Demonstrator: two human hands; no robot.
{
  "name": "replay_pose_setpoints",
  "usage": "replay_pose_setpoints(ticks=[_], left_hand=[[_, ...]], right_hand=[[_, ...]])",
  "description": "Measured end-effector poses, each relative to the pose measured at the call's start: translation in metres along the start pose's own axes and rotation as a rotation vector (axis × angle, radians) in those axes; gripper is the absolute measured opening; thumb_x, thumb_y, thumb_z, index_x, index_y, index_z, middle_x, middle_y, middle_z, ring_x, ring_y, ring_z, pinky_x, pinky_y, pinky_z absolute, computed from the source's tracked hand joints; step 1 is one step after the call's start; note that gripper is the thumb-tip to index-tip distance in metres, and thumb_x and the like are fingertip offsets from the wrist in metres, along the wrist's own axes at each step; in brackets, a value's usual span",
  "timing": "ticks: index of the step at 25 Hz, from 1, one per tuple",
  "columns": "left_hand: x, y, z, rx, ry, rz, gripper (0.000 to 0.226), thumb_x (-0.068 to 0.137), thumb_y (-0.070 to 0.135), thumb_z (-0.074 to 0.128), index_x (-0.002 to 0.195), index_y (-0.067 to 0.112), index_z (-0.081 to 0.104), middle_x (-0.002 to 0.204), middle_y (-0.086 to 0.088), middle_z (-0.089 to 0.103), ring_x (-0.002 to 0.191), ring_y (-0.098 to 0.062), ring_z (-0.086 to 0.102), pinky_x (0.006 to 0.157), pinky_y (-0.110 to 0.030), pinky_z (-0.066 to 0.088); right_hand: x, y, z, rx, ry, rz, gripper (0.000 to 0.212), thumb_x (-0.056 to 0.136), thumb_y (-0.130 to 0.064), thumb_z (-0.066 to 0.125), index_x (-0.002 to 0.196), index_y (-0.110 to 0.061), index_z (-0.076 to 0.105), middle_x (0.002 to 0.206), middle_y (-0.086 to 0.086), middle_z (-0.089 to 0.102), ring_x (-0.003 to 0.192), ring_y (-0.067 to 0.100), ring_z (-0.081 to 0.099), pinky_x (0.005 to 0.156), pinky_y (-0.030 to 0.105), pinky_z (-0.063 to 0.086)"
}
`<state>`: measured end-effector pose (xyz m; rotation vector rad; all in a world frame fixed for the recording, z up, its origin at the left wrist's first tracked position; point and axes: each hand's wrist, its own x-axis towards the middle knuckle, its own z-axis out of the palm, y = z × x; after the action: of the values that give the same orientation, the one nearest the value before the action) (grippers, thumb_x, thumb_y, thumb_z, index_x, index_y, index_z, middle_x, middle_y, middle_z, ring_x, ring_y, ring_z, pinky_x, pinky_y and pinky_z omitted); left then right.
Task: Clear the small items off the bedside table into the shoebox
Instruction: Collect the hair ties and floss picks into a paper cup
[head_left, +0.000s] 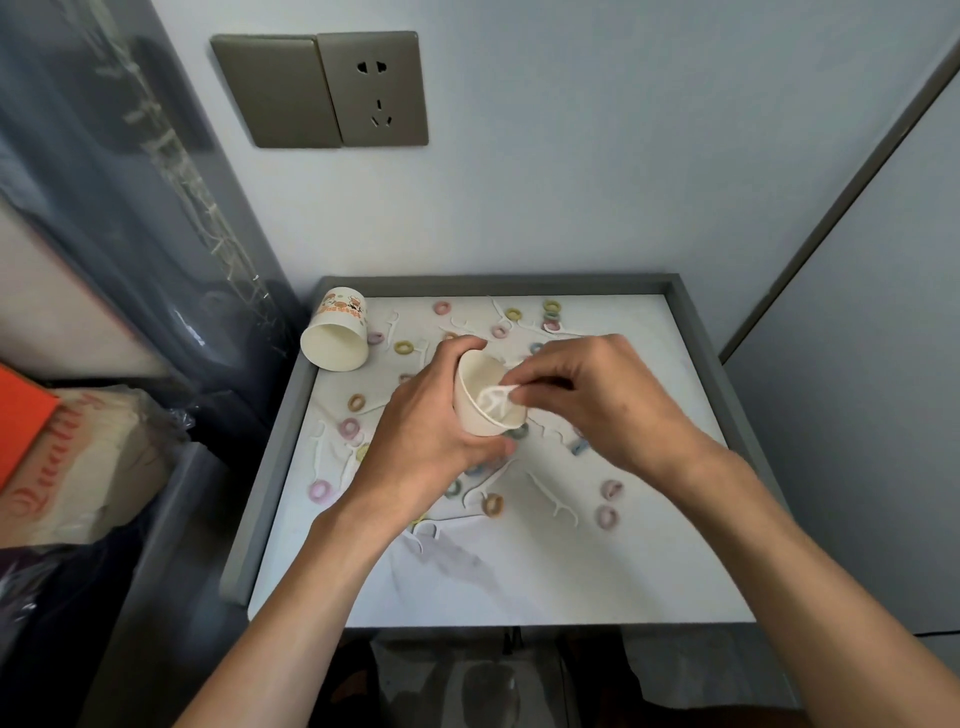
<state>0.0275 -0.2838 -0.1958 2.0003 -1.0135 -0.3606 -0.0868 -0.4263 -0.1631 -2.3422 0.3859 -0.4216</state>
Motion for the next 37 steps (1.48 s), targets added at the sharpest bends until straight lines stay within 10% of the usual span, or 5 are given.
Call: replay_pose_setpoints(ticks=[13,20,26,37], left_hand=[[0.016,-0.007,-0.013,-0.218,0.138,-0.048,0.078,0.053,0.024,0.096,0.115,0.04,0.052,0.103,0.015,0.064,0.095,0.0,0.06,0.074,-0.016,0.049],[0.028,-0.019,-0.025,-0.326,0.21,-0.067,0.071,0.053,0.017,0.095,0.105,0.042,0.053,0.095,0.03,0.064,0.085,0.01,0.059,0.066,-0.005,0.044],[0.031,-0.023,-0.027,-0.328,0.209,-0.047,0.071,0.051,0.02,0.094,0.101,0.049,0.053,0.094,0.025,0.064,0.087,0.004,0.061,0.066,-0.008,0.046],[0.034,-0.031,-0.034,-0.304,0.26,-0.061,0.074,0.053,0.021,0.095,0.111,0.036,0.053,0.089,0.037,0.06,0.083,0.011,0.058,0.067,-0.01,0.047]], right_hand=[[0.005,0.047,0.002,0.039,0.267,0.375,0.014,0.086,-0.012,0.069,0.092,-0.024,0.075,0.08,-0.017,0.07,0.076,-0.004,0.065,0.063,0.005,0.043],[0.084,0.106,-0.01,-0.454,0.006,0.49,0.029,0.083,-0.015,0.069,0.112,-0.014,0.069,0.111,0.006,0.069,0.101,0.024,0.063,0.086,0.035,0.052],[0.094,0.111,0.001,-0.597,-0.11,0.477,0.006,0.087,-0.015,0.066,0.087,-0.017,0.071,0.086,0.006,0.072,0.082,0.025,0.066,0.073,0.034,0.054],[0.127,0.096,0.03,-0.677,-0.067,0.425,0.015,0.088,-0.013,0.065,0.101,-0.008,0.07,0.102,0.014,0.069,0.091,0.033,0.065,0.074,0.034,0.05]])
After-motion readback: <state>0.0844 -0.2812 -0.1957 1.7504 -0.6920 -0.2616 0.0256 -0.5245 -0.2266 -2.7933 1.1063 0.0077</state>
